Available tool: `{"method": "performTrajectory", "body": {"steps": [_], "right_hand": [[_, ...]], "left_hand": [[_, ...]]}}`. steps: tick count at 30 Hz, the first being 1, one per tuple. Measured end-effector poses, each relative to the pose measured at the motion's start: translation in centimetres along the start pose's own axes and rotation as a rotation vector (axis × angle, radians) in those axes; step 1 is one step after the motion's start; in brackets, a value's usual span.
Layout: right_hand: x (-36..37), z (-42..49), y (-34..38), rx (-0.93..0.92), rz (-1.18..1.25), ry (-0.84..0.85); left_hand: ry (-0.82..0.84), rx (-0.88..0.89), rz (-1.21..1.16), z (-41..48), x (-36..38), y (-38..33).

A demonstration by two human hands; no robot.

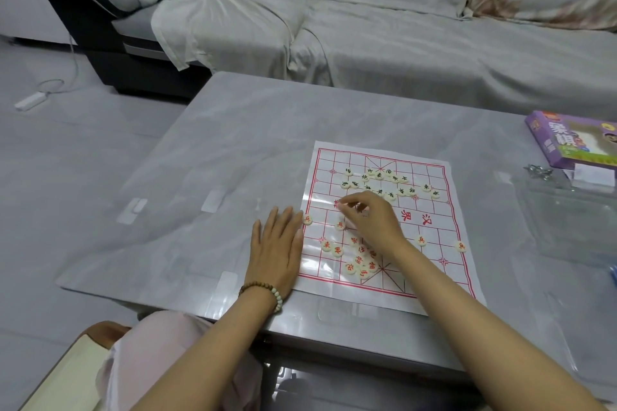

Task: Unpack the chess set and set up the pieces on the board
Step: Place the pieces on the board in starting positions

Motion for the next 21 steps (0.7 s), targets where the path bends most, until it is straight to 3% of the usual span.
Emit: {"method": "performTrajectory", "body": {"steps": [4,12,21], "right_hand": [[-1.3,-0.7,-0.9,0.06,-0.063,0.077],[0.3,-1.0,-0.6,-0.05,-0.317,0.096],[-0.5,-1.0,-0.7,-0.015,-0.307,0.112]], "left_hand": [[-0.006,0.068,0.104,0.0,0.0,-0.3],[0.05,0.072,0.113,0.1,0.3,-0.4],[0.061,0.085,0.103,0.0,0.1,-0.4]]}}
Point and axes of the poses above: each hand's wrist, its own z-axis towards the middle knuckle, its own x-axis out of the palm, y = z × x, the point moved 3 cm from there along z, towards the middle knuckle, and after that the axes turned 15 degrees about z, right-handed, at the moved point
